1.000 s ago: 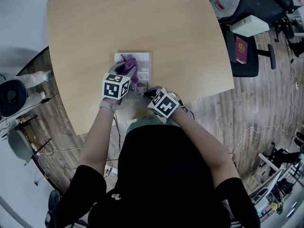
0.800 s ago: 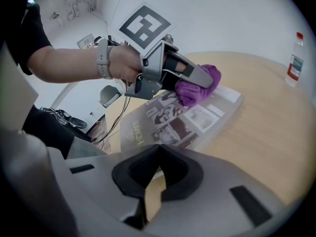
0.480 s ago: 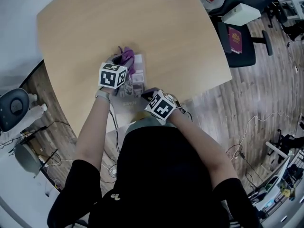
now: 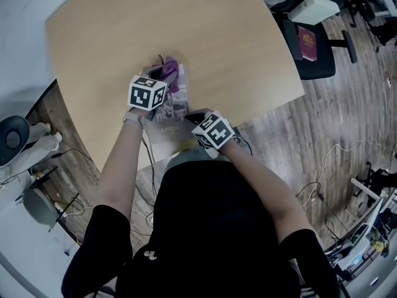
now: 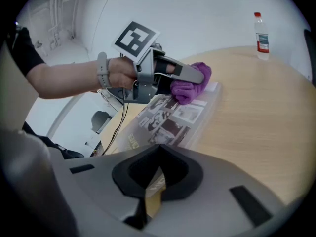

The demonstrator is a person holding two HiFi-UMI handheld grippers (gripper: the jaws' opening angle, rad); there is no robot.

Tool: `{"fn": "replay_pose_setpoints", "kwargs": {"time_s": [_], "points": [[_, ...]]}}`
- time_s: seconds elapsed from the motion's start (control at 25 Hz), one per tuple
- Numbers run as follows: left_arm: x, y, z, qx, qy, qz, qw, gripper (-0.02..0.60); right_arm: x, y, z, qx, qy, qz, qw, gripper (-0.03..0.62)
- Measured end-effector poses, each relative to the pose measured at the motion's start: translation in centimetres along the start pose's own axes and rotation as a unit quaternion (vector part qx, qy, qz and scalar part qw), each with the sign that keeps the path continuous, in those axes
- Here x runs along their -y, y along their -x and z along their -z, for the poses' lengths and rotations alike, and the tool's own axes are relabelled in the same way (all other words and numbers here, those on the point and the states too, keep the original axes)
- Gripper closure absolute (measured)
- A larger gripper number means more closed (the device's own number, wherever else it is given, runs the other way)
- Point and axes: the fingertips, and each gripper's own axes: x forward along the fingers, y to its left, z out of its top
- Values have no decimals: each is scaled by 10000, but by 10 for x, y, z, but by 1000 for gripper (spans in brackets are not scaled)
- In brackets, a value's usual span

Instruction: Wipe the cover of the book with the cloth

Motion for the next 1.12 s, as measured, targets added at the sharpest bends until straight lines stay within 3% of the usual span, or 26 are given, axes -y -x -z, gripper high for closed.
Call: {"fn": "replay_pose_setpoints", "kwargs": {"time_s": [0.28,0.56,0.76,1.12], "points": [[41,7,27,-98,-315,217,9992,433,4,3,2,96,-463,-161,9988,565],[66,23,53,-97,-149,199,9996,433,29,17,-3,334,-1168,-54,9926,565],[86,38,76,-53,126,109,9998,433,55,32,-11,508,-1179,247,9914,563],[114,66,112,55,440,-69,9990,431,62,29,-22,354,-867,235,9953,564]]}}
